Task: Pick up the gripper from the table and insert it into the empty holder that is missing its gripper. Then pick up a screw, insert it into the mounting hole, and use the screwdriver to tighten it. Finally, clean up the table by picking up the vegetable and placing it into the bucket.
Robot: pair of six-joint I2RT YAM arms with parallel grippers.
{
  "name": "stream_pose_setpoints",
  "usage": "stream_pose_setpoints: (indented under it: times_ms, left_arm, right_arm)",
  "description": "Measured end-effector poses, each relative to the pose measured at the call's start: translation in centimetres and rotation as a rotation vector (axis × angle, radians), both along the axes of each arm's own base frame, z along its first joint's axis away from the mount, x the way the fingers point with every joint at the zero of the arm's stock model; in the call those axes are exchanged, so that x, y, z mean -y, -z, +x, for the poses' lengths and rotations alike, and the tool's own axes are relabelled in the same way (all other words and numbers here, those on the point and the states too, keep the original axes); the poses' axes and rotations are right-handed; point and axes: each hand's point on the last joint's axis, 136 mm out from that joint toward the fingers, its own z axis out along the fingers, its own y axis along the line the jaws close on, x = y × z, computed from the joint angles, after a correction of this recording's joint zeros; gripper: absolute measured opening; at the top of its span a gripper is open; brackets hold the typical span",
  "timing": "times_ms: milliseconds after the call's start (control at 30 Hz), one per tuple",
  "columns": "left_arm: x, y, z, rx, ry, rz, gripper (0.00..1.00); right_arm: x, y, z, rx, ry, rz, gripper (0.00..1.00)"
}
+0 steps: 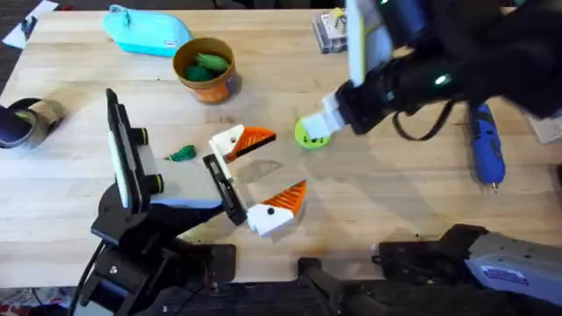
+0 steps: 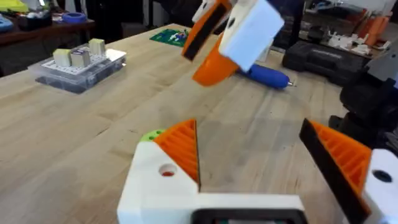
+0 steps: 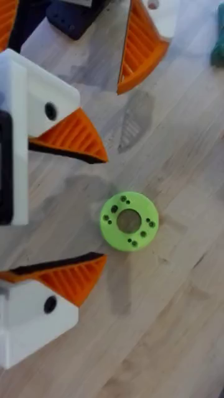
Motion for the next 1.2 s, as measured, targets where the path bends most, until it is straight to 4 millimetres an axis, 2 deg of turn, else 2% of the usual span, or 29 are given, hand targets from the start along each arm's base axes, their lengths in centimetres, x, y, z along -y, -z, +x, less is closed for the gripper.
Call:
stream_pose_setpoints:
  times_ms: [133, 233, 333, 400, 467, 633, 1067, 1200]
  left_arm:
    - [0.0, 0.0, 0.0, 0.0, 0.0, 0.0, 0.992]
    - [0.0, 0.0, 0.0, 0.0, 0.0, 0.0, 0.992]
    - [0.0, 0.0, 0.0, 0.0, 0.0, 0.0, 0.992]
    - [0.0, 0.0, 0.0, 0.0, 0.0, 0.0, 0.992]
    - [0.0, 0.0, 0.0, 0.0, 0.0, 0.0, 0.992]
    - [0.0, 0.0, 0.0, 0.0, 0.0, 0.0, 0.992]
    - [0.0, 0.0, 0.0, 0.0, 0.0, 0.0, 0.992]
    - [0.0, 0.0, 0.0, 0.0, 0.0, 0.0, 0.992]
  right_arm:
    - [-1.5, 4.3, -0.8, -0.05, -0.047, -0.04, 0.858]
    - [-1.9, 7.3, -1.5, -0.107, -0.073, -0.099, 0.858]
    - [-2.1, 9.1, -1.8, -0.144, -0.086, -0.145, 0.853]
    - [-2.1, 9.8, -1.8, -0.157, -0.089, -0.163, 0.798]
    - [-2.1, 10.4, -1.7, -0.164, -0.092, -0.175, 0.715]
    - [-2.2, 10.9, -1.3, -0.158, -0.084, -0.191, 0.404]
    - [-1.4, 11.9, -0.1, -0.121, -0.053, -0.258, 0.379]
    - [-1.4, 12.6, 0.0, -0.133, -0.053, -0.27, 0.271]
